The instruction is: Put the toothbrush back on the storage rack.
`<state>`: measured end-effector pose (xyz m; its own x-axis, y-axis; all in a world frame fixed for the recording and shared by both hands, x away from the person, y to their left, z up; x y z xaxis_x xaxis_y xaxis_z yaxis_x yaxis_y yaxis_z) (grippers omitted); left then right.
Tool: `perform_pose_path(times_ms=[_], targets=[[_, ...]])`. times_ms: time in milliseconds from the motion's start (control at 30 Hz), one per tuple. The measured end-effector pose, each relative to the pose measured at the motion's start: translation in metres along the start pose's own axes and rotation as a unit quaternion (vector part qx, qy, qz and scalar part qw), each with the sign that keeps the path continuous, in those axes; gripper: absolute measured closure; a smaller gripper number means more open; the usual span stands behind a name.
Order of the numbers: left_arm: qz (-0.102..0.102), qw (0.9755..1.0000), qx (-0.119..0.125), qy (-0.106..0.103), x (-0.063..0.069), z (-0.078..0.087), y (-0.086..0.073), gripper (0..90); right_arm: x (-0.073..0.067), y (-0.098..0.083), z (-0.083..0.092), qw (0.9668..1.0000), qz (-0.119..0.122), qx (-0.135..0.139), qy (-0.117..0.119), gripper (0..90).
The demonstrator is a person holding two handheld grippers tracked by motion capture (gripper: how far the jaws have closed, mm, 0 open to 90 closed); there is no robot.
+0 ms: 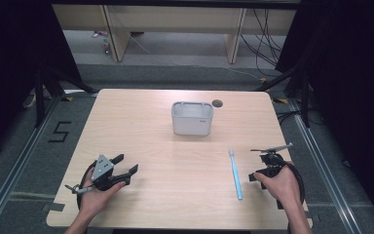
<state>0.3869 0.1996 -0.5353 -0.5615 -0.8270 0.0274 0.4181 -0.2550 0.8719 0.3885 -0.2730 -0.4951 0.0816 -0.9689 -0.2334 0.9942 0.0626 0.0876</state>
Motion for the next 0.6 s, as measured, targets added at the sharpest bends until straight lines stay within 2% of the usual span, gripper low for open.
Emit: perform_pose_path(times_ms=[33, 67, 167, 200, 233, 267, 333, 367, 400, 467, 500, 567, 600], targets=[[-0.003, 1.0000, 0.001, 0.001, 0.001, 0.000, 0.000, 29.4, -0.002, 0.000, 0.000, 1.0000, 0.003, -0.009, -0.002, 61.1], [-0.003, 1.0000, 0.001, 0.001, 0.001, 0.000, 0.000, 29.7, 0.000, 0.001, 0.000, 0.9997, 0.021, -0.007, -0.011, 61.7], [-0.006, 1.0000, -0.004, 0.005, 0.002, 0.001, 0.000, 29.9, 0.000, 0.000, 0.001, 0.9988, 0.041, -0.013, -0.021, 62.6], [-0.006, 1.0000, -0.004, 0.005, 0.002, 0.001, 0.000, 30.0, -0.007, -0.001, 0.000, 0.9996, 0.004, -0.023, -0.013, 63.4], [-0.006, 1.0000, -0.004, 0.006, 0.002, 0.001, 0.000, 30.0, -0.008, 0.000, -0.001, 0.9998, 0.013, -0.015, -0.010, 64.0], [-0.006, 1.0000, 0.002, 0.003, 0.002, 0.000, 0.000, 30.1, -0.006, 0.000, -0.001, 0.9988, 0.037, -0.024, -0.020, 64.4], [-0.005, 1.0000, -0.002, 0.003, 0.003, 0.002, -0.001, 30.2, -0.009, 0.001, -0.002, 0.9985, 0.038, -0.030, -0.024, 64.8], [-0.005, 1.0000, -0.002, 0.003, 0.003, 0.002, -0.001, 30.2, -0.011, 0.002, -0.005, 0.9990, 0.034, -0.021, -0.019, 64.9], [-0.005, 1.0000, -0.001, 0.002, 0.003, 0.001, -0.001, 30.2, -0.010, 0.003, -0.003, 0.9979, 0.047, -0.035, -0.026, 64.9], [-0.006, 1.0000, -0.004, 0.002, 0.003, 0.002, -0.001, 30.2, -0.013, 0.004, -0.004, 0.9966, 0.056, -0.052, -0.028, 64.9], [-0.005, 1.0000, -0.004, 0.002, 0.003, 0.002, -0.001, 30.3, -0.019, 0.004, -0.005, 0.9978, 0.038, -0.053, -0.015, 65.0], [-0.002, 1.0000, -0.003, 0.001, 0.003, 0.001, -0.001, 30.3, -0.020, 0.006, -0.006, 0.9963, 0.049, -0.067, -0.022, 65.0], [0.000, 1.0000, -0.003, 0.001, 0.003, 0.001, -0.001, 30.3, -0.017, 0.009, -0.007, 0.9946, 0.075, -0.063, -0.034, 65.1]])
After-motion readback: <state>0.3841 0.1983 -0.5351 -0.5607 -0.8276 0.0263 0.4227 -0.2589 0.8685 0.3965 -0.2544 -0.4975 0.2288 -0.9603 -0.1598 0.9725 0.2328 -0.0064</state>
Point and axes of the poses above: each handheld gripper's, and its own axes: z roughly backward along the jaws, y roughly out of its top, x roughly to its right, the point moved 4 cm from there along -z, roughly forward along the jaws, and after that the axes turned 11 degrees about -x, right-handed, at the moved point
